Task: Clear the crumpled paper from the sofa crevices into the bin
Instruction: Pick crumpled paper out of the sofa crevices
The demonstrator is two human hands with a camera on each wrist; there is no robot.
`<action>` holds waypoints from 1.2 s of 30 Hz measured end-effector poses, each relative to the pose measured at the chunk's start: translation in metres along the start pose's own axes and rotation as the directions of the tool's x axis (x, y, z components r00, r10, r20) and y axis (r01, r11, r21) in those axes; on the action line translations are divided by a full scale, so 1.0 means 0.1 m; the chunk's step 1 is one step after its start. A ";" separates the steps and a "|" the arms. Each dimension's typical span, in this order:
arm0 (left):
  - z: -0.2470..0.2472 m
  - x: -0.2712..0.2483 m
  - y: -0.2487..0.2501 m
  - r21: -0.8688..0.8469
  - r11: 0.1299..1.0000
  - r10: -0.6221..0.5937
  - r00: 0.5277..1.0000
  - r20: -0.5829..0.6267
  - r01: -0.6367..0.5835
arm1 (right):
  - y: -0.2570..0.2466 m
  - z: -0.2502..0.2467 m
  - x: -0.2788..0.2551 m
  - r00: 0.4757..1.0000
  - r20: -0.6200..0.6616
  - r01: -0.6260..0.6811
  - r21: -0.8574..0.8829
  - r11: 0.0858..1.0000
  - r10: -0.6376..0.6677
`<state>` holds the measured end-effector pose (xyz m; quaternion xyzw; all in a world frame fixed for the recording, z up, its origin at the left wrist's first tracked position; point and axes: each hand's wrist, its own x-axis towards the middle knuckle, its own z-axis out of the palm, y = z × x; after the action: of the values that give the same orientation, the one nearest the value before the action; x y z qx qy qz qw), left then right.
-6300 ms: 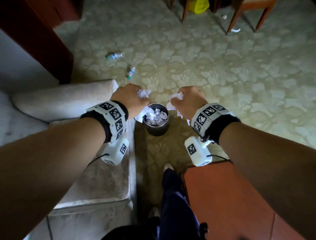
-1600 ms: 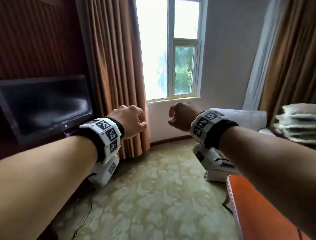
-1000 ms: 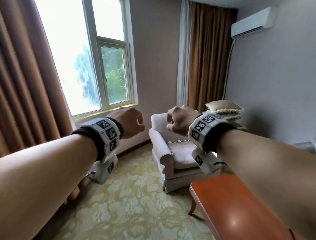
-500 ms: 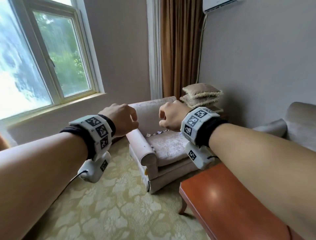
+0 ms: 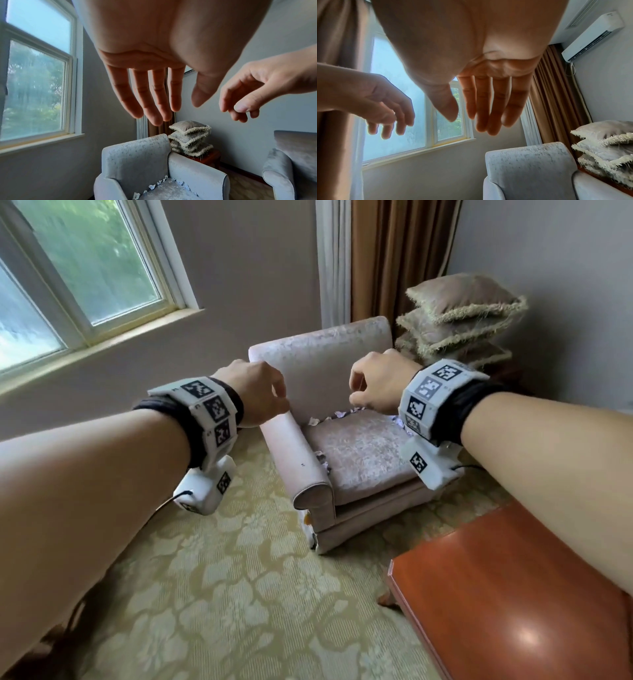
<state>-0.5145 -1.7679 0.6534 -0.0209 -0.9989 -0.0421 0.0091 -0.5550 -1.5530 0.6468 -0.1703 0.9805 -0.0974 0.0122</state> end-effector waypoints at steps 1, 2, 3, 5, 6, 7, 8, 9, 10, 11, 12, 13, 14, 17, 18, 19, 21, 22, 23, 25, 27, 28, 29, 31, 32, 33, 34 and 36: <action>0.07 0.25 -0.01 -0.006 1.000 0.005 1.000 0.012 -0.005 | 0.08 0.04 0.21 1.000 0.004 -0.003 -0.001 1.000 0.003; 0.14 0.50 -0.02 -0.004 1.000 0.021 0.999 0.033 -0.021 | 0.16 0.09 0.43 1.000 0.007 -0.011 0.002 1.000 0.011; 0.21 0.74 -0.01 0.002 0.999 0.045 0.998 0.052 -0.045 | 0.25 0.13 0.62 1.000 0.010 -0.021 0.004 1.000 0.021; 0.35 1.30 -0.01 0.002 0.996 0.091 0.994 0.060 -0.091 | 0.45 0.22 1.08 0.998 0.016 -0.058 -0.011 0.998 0.059; 0.42 1.59 -0.02 -0.013 0.995 0.102 0.993 0.053 -0.102 | 0.55 0.26 1.32 0.997 0.022 -0.074 -0.024 0.997 0.074; 0.51 1.88 -0.04 -0.037 0.994 0.109 0.993 0.047 -0.108 | 0.65 0.31 1.57 0.996 0.029 -0.085 -0.038 0.996 0.086; 0.60 2.17 -0.06 -0.064 0.992 0.115 0.992 0.040 -0.113 | 0.74 0.35 1.82 0.995 0.028 -0.097 -0.048 0.994 0.098; 0.67 2.48 -0.07 -0.094 0.988 0.124 0.992 0.040 -0.120 | 0.85 0.38 2.07 0.994 0.018 -0.110 -0.050 0.993 0.111; 0.75 2.77 -0.08 -0.122 0.985 0.129 0.990 0.053 -0.121 | 0.95 0.41 2.31 0.991 0.016 -0.131 -0.042 0.990 0.132; 0.82 3.03 -0.08 -0.147 0.982 0.129 0.989 0.078 -0.117 | 1.06 0.44 2.54 0.988 0.027 -0.149 -0.035 0.988 0.150; 0.89 3.28 -0.09 -0.165 0.980 0.128 0.987 0.101 -0.111 | 1.16 0.47 2.74 0.985 0.045 -0.164 -0.038 0.986 0.166; 0.96 3.51 -0.09 -0.177 0.979 0.127 0.985 0.117 -0.105 | 1.26 0.49 2.93 0.983 0.057 -0.172 -0.049 0.984 0.175; 1.02 3.73 -0.08 -0.188 0.977 0.124 0.983 0.134 -0.098 | 1.37 0.50 3.10 0.980 0.069 -0.184 -0.051 0.982 0.187; 1.19 4.26 -0.05 -0.197 0.976 0.137 0.970 0.203 -0.096 | 1.71 0.51 3.55 0.970 0.109 -0.214 -0.032 0.976 0.216; 1.23 4.43 -0.03 -0.196 0.976 0.141 0.967 0.214 -0.099 | 1.82 0.51 3.71 0.968 0.114 -0.221 -0.033 0.975 0.224; 1.26 4.60 -0.03 -0.200 0.975 0.138 0.967 0.215 -0.095 | 1.93 0.52 3.86 0.966 0.116 -0.230 -0.022 0.973 0.231; 1.34 4.93 -0.03 -0.229 0.972 0.109 0.973 0.203 -0.061 | 2.14 0.57 4.16 0.963 0.120 -0.245 0.023 0.969 0.241; 1.40 5.07 -0.03 -0.242 0.969 0.092 0.975 0.205 -0.041 | 2.22 0.62 4.29 0.963 0.130 -0.242 0.038 0.970 0.235; 1.48 5.20 -0.03 -0.250 0.968 0.077 0.974 0.212 -0.022 | 2.30 0.70 4.44 0.966 0.143 -0.225 0.040 0.974 0.217; 1.63 5.45 -0.01 -0.251 0.968 0.043 0.971 0.235 0.018 | 2.46 0.85 4.76 0.971 0.177 -0.168 0.023 0.985 0.162; 1.80 5.69 0.00 -0.239 0.968 -0.011 0.966 0.258 0.075 | 2.62 1.01 5.12 0.970 0.222 -0.102 0.023 0.995 0.094; 1.89 5.80 0.00 -0.238 0.964 -0.050 0.964 0.262 0.114 | 2.70 1.10 5.30 0.970 0.232 -0.077 0.030 0.997 0.068; 1.97 5.91 0.00 -0.246 0.956 -0.091 0.961 0.261 0.157 | 2.78 1.19 5.50 0.971 0.234 -0.057 0.048 0.997 0.044; 2.16 6.10 0.00 -0.292 0.916 -0.204 0.946 0.251 0.275 | 2.88 1.39 5.85 0.969 0.245 -0.027 0.117 0.993 -0.003; 2.27 6.17 0.01 -0.323 0.884 -0.267 0.931 0.247 0.339 | 2.92 1.50 6.00 0.965 0.262 -0.007 0.151 0.988 -0.033; 2.42 6.22 0.04 -0.349 0.851 -0.311 0.913 0.265 0.392 | 2.99 1.64 6.10 0.954 0.293 0.006 0.173 0.985 -0.057; 2.58 6.25 0.08 -0.366 0.823 -0.339 0.893 0.297 0.434 | 3.05 1.78 6.17 0.939 0.335 0.019 0.178 0.984 -0.079; 2.87 6.25 0.14 -0.374 0.777 -0.383 0.851 0.358 0.507 | 3.14 2.08 6.32 0.895 0.425 0.057 0.188 0.981 -0.133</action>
<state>-1.1427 -1.7039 0.3810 0.2110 -0.9285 -0.2725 -0.1382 -1.2422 -1.5145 0.3872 -0.2338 0.9315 -0.1408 0.2406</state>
